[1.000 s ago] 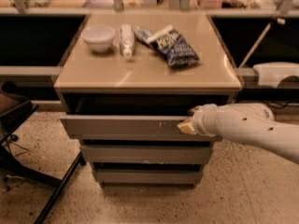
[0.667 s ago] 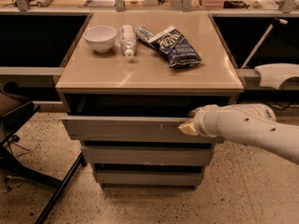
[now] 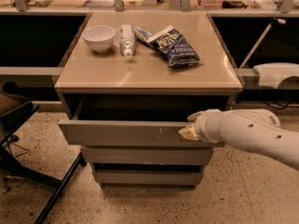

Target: Open top drawer

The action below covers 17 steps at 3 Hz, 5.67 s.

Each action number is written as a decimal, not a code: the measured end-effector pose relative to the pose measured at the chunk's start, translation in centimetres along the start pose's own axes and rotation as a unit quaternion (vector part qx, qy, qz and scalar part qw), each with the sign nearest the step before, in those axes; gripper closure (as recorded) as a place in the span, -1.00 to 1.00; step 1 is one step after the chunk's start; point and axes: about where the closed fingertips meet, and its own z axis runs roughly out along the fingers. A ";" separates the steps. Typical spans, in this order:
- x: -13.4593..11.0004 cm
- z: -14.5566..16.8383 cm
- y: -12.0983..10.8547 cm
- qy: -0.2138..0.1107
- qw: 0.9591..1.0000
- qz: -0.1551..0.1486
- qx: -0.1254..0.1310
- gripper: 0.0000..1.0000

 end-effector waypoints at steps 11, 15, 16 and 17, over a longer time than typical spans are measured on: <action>3.3 -5.4 3.8 0.017 0.999 0.043 0.000 1.00; 4.5 -7.2 5.5 0.023 0.998 0.057 0.002 1.00; 5.3 -8.0 6.4 0.027 0.997 0.065 0.003 1.00; 5.2 -8.4 6.5 0.027 0.997 0.065 0.003 1.00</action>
Offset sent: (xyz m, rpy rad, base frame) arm -0.3984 -0.0778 -0.0643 0.2156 0.3409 -0.3198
